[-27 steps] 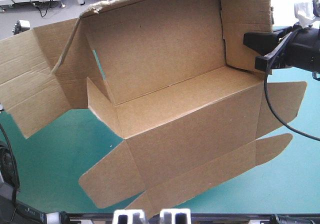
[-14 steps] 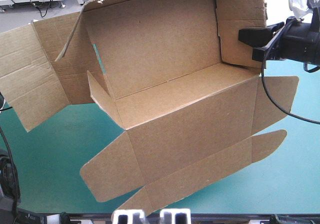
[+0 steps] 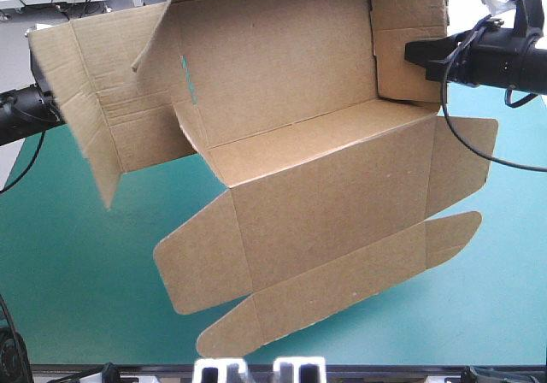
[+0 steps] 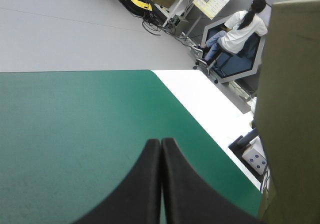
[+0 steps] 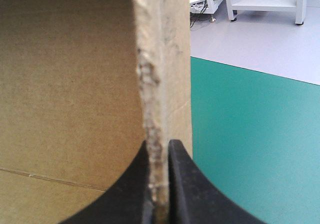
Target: Fold the box
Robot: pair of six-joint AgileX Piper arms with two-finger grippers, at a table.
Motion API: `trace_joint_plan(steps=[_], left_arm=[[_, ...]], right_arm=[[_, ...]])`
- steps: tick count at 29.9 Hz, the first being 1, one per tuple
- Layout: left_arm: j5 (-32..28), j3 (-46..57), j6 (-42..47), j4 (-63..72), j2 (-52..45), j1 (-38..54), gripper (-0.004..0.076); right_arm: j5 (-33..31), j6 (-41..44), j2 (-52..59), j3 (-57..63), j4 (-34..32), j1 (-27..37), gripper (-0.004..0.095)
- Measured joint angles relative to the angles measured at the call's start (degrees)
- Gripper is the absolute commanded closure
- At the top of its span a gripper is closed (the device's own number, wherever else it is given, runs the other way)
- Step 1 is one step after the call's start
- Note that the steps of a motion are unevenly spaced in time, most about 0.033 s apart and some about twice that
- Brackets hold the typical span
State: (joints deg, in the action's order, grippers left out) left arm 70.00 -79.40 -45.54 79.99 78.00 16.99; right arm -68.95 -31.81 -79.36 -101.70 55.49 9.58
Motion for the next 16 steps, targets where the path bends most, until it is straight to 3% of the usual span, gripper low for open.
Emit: trace_joint_plan(steps=[10, 16], left_arm=[[0.2, 0.0, 1.4, -0.5, -3.7, -2.0, 0.0734], [0.5, -0.1, 1.6, -0.8, -3.7, -6.6, 0.0734]], right_arm=[[1.7, -0.4, -2.7, 0.0, -0.9, -0.2, 0.0931], [5.3, 0.5, -3.4, 0.0, -6.5, -4.7, 0.0931]])
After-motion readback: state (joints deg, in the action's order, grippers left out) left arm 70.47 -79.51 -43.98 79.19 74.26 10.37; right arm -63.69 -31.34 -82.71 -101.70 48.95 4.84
